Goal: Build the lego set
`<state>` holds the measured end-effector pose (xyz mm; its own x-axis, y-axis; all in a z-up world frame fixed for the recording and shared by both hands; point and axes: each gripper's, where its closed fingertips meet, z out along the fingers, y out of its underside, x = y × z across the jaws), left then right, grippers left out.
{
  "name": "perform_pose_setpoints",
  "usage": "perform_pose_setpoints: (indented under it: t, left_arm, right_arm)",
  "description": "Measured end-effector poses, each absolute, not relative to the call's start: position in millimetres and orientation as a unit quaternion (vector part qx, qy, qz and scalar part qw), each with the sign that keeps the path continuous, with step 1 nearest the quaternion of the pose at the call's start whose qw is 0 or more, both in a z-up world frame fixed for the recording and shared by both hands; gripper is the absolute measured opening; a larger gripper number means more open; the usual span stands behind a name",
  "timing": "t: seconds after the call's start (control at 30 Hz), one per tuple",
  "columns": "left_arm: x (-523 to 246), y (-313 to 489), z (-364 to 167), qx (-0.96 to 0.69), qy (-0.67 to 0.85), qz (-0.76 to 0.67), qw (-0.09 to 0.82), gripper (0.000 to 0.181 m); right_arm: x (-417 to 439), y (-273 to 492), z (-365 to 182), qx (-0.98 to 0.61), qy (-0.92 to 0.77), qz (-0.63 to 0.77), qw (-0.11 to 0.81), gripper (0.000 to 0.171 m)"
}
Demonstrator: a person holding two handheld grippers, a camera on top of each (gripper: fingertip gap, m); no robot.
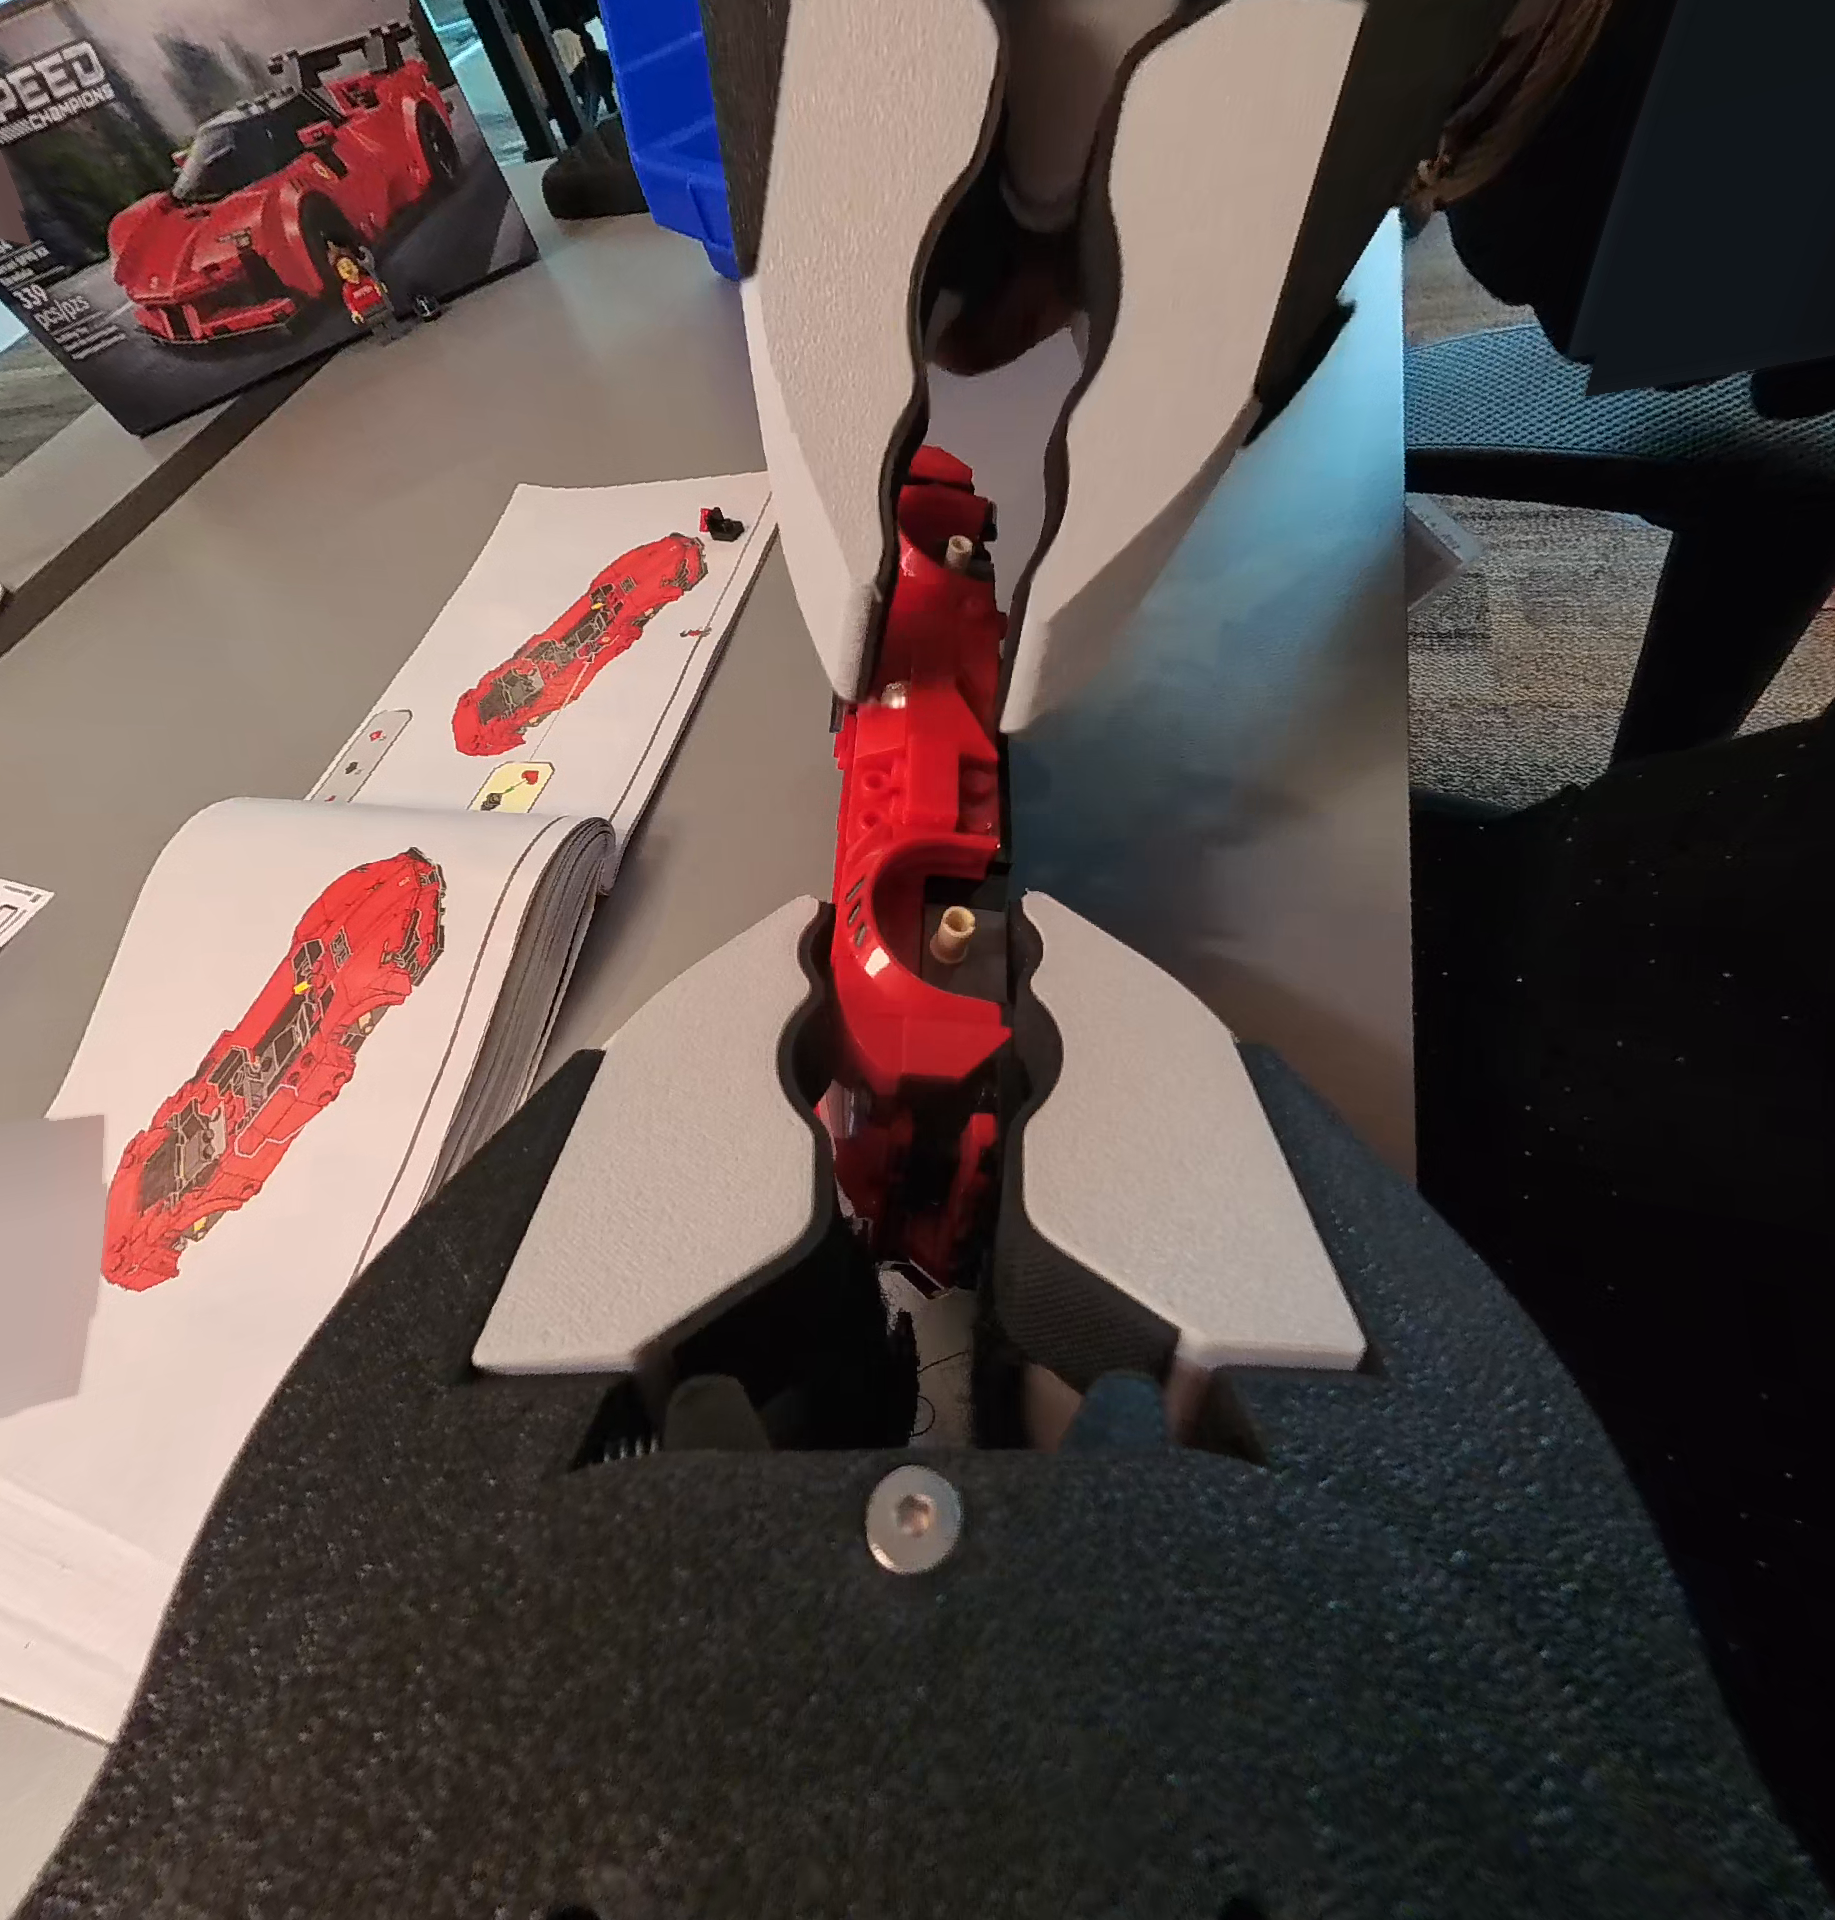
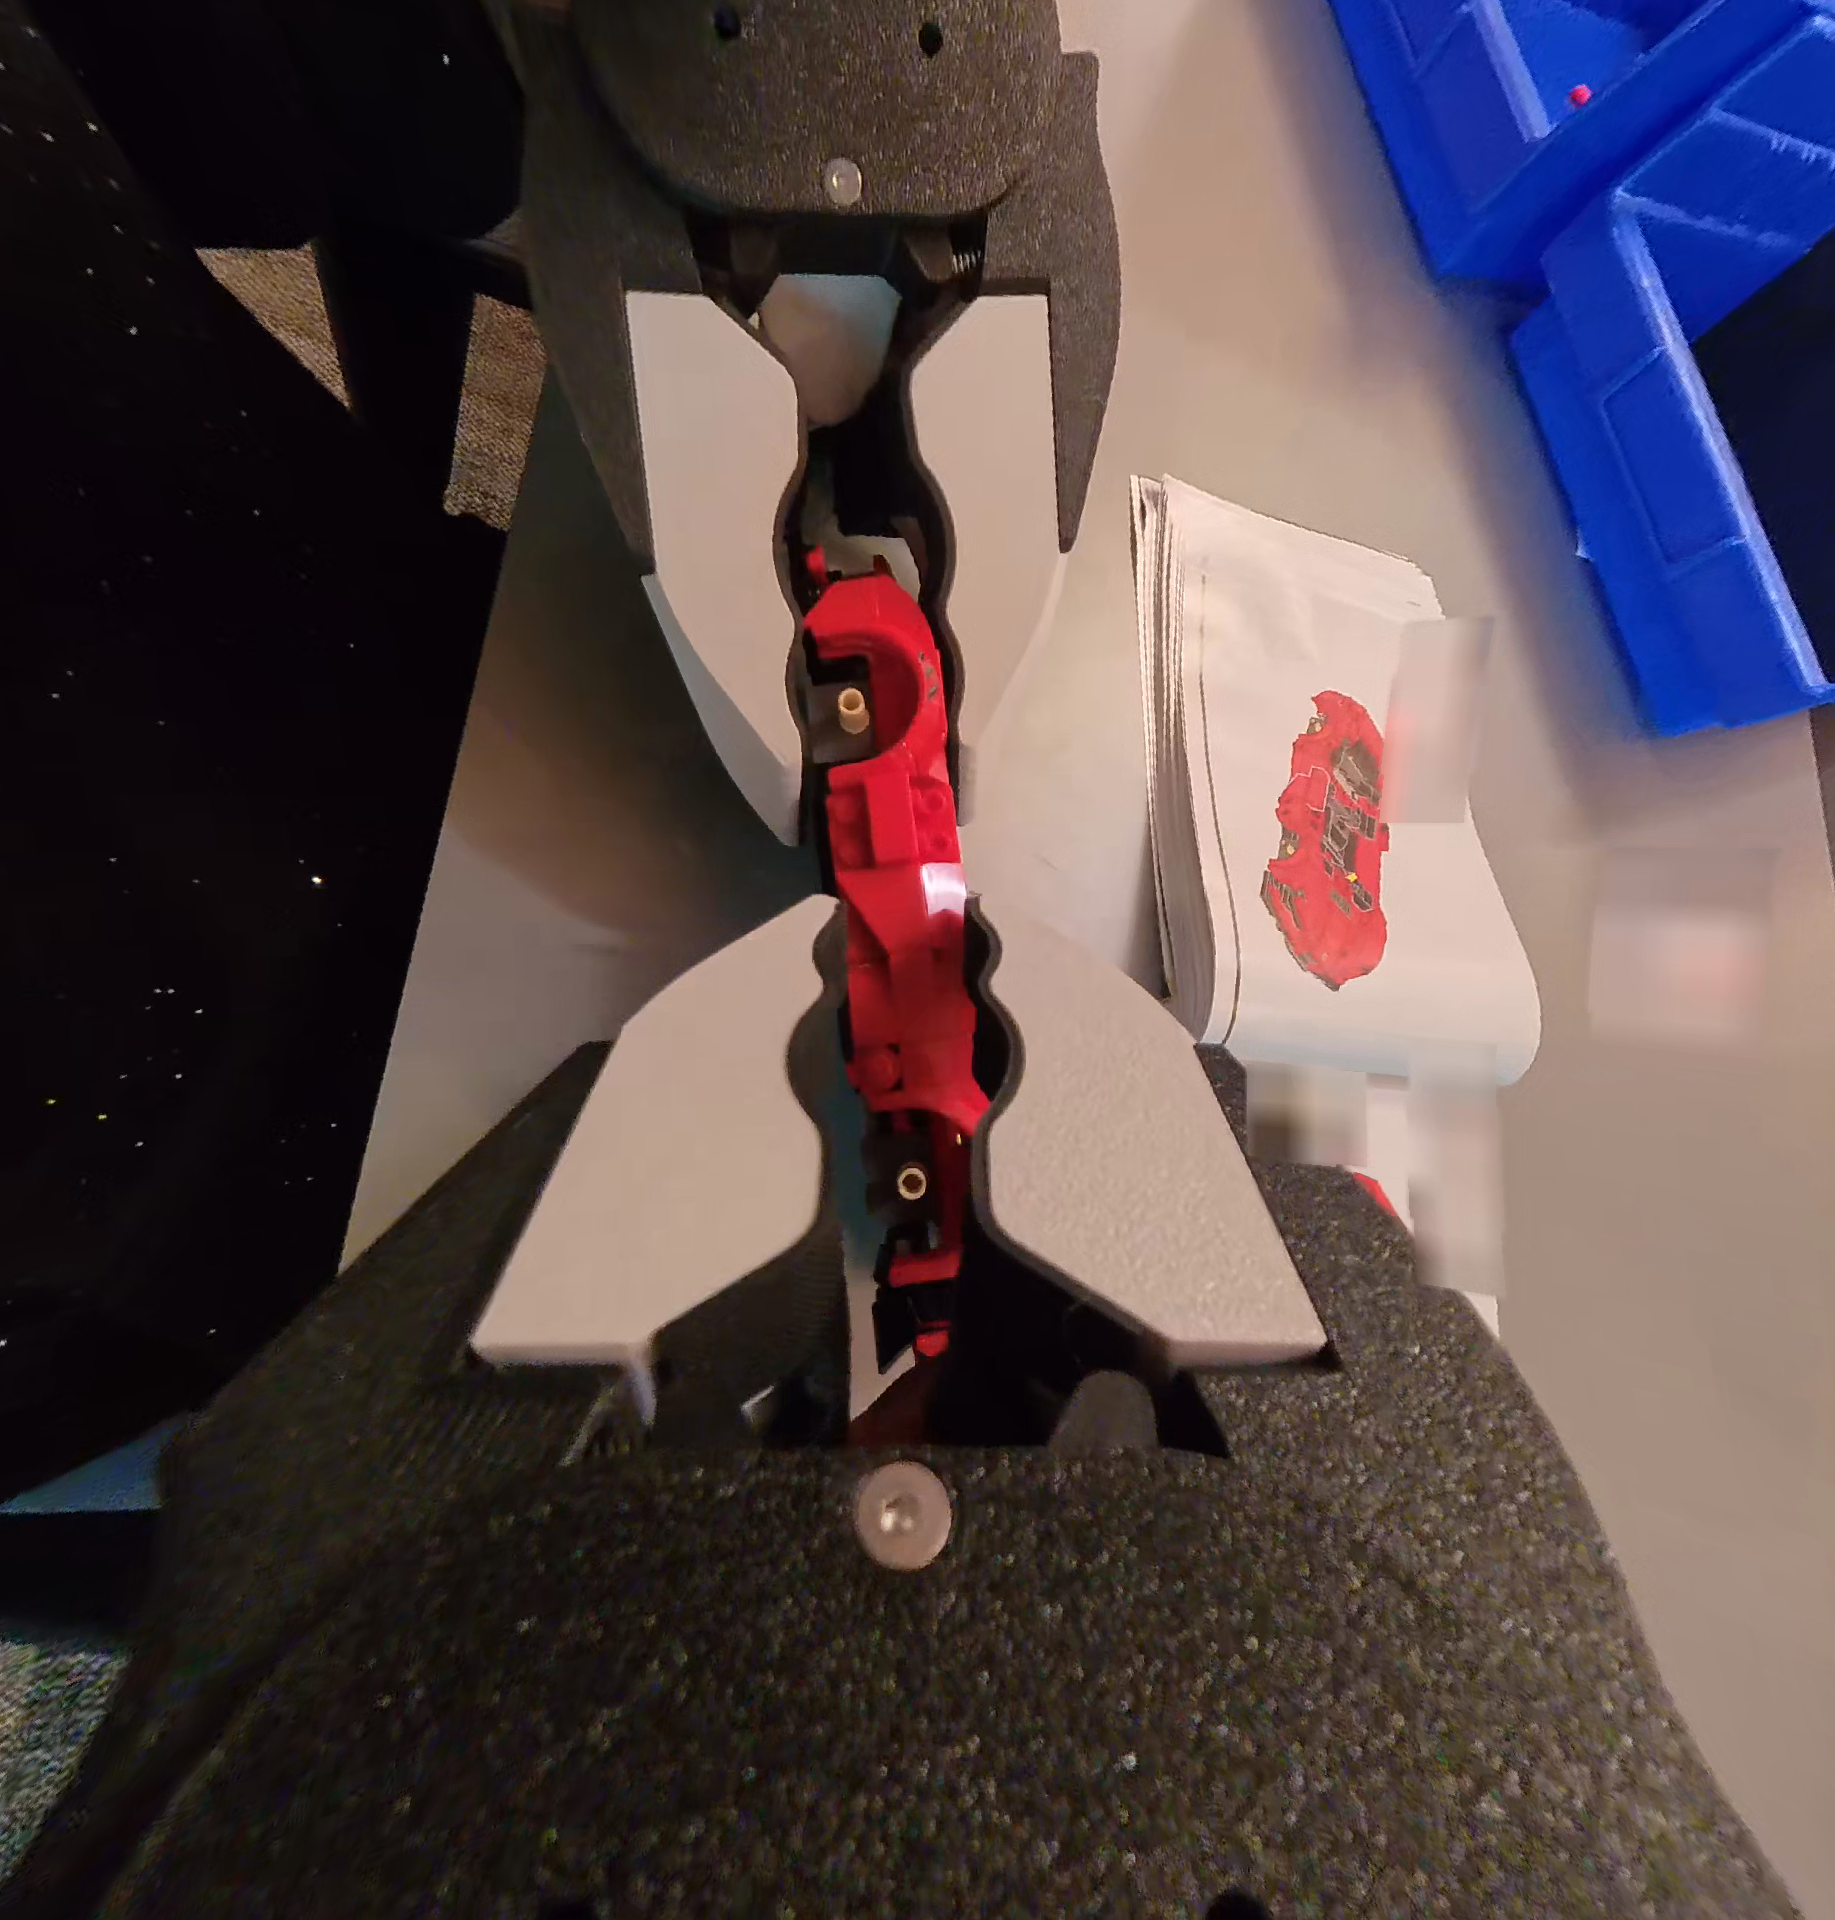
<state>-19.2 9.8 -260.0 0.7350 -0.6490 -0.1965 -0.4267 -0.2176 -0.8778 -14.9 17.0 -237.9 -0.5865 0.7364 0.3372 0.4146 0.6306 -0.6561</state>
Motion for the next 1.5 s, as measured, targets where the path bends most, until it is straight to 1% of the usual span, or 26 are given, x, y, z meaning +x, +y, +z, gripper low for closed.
perform_pose_setpoints:
  t: [0.13,0.23,0.27,0.4,0.43,0.5,0.57,0.7,0.77,0.83,0.9,0.97,1.03,1.13,1.27,1.4,1.5]
  left_arm:
    - [-19,9,-260,-0.769,0.355,-0.097,0.522,0.031]
    - [-18,9,-261,-0.765,0.362,-0.084,0.526,0.031]
    - [-17,9,-261,-0.762,0.367,-0.077,0.528,0.031]
    - [-15,8,-262,-0.758,0.382,-0.046,0.526,0.031]
    - [-14,8,-263,-0.758,0.384,-0.04,0.525,0.031]
    - [-13,8,-263,-0.757,0.388,-0.03,0.525,0.031]
    - [-12,8,-264,-0.756,0.392,-0.026,0.524,0.032]
    - [-15,5,-257,-0.74,0.408,-0.007,0.534,0.05]
    - [-22,2,-246,-0.721,0.409,0.004,0.559,0.058]
    - [-28,-2,-229,-0.691,0.399,-0.004,0.602,0.065]
    - [-34,-7,-206,-0.645,0.375,-0.026,0.665,0.071]
    - [-40,-16,-181,-0.595,0.348,-0.066,0.721,0.077]
    - [-47,-25,-159,-0.545,0.325,-0.095,0.767,0.079]
    - [-46,-28,-146,-0.517,0.337,-0.135,0.775,0.081]
    - [-20,-14,-118,-0.487,0.366,-0.148,0.779,0.076]
    - [14,3,-93,-0.468,0.378,-0.137,0.787,0.069]
    - [23,6,-79,-0.461,0.363,-0.133,0.799,0.059]
  right_arm:
    - [-14,12,-230,-0.334,-0.848,0.272,0.308,0.027]
    - [-15,11,-241,-0.337,-0.865,0.217,0.303,0.045]
    - [-16,11,-243,-0.333,-0.87,0.199,0.304,0.047]
    - [-23,10,-253,-0.303,-0.89,0.116,0.32,0.045]
    - [-22,11,-257,-0.294,-0.897,0.092,0.318,0.043]
    - [-23,13,-262,-0.274,-0.902,0.052,0.328,0.031]
    - [-23,14,-263,-0.256,-0.901,0.029,0.349,0.031]
    - [-21,17,-262,-0.245,-0.892,0.032,0.379,0.031]
    - [-20,20,-259,-0.241,-0.885,0.046,0.397,0.031]
    - [-20,20,-251,-0.232,-0.874,0.074,0.421,0.031]
    - [-19,18,-236,-0.219,-0.857,0.117,0.452,0.031]
    - [-18,13,-212,-0.201,-0.829,0.185,0.487,0.031]
    - [-13,7,-185,-0.184,-0.797,0.271,0.508,0.031]
    - [-1,-1,-141,-0.153,-0.738,0.408,0.515,0.031]
    - [17,-11,-91,-0.092,-0.652,0.567,0.494,0.031]
    - [22,-12,-71,-0.067,-0.603,0.639,0.473,0.031]
    - [30,-10,-60,-0.053,-0.572,0.674,0.465,0.031]
